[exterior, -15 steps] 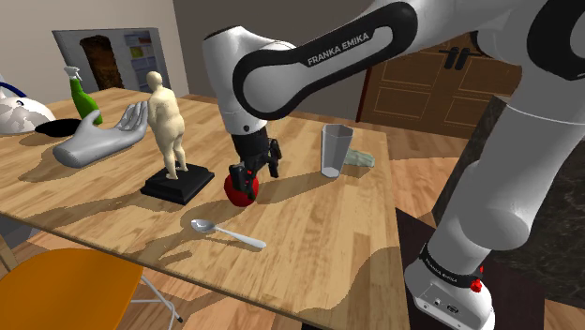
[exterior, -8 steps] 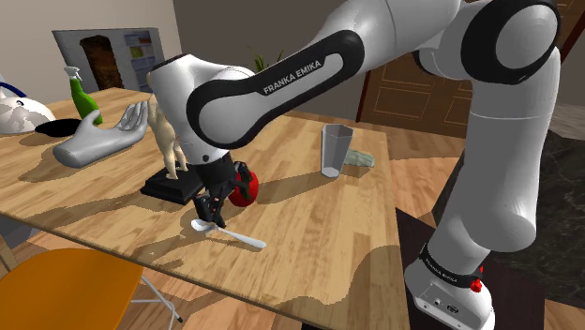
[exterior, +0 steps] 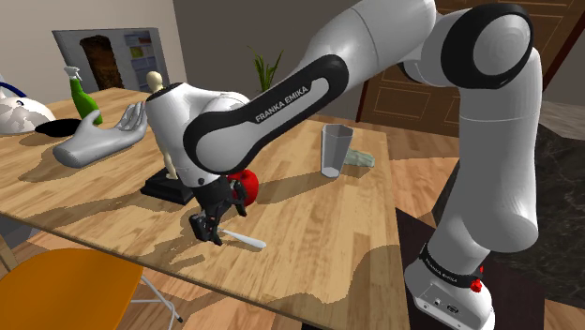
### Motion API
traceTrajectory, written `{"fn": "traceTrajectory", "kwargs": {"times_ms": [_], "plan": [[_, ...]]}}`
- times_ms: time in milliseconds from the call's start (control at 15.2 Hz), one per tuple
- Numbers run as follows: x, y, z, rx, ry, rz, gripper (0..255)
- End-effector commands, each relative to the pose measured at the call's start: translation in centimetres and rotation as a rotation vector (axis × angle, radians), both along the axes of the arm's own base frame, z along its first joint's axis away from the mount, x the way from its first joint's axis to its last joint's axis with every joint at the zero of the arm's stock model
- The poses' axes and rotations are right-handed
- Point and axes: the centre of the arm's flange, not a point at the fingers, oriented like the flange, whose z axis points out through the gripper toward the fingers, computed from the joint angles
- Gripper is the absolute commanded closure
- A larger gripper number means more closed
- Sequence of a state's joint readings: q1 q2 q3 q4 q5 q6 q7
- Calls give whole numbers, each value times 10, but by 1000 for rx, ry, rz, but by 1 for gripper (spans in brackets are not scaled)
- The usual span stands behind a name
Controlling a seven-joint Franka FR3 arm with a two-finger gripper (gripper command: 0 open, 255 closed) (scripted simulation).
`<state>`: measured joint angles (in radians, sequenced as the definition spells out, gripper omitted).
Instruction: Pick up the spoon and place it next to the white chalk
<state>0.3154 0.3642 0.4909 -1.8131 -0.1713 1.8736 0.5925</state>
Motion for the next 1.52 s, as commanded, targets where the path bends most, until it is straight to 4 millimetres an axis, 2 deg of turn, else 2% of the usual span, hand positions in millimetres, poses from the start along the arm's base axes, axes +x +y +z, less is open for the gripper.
{"fn": "traceTrajectory", "kwargs": {"times_ms": [0,462,528,1122,1452], "plan": [[-2,-2,-9,0,0,0,0],[-1,-2,-9,0,0,0,0],[-1,-2,-9,0,0,0,255],[-1,-2,-9,0,0,0,255],[-2,-2,17,0,0,0,255]]}}
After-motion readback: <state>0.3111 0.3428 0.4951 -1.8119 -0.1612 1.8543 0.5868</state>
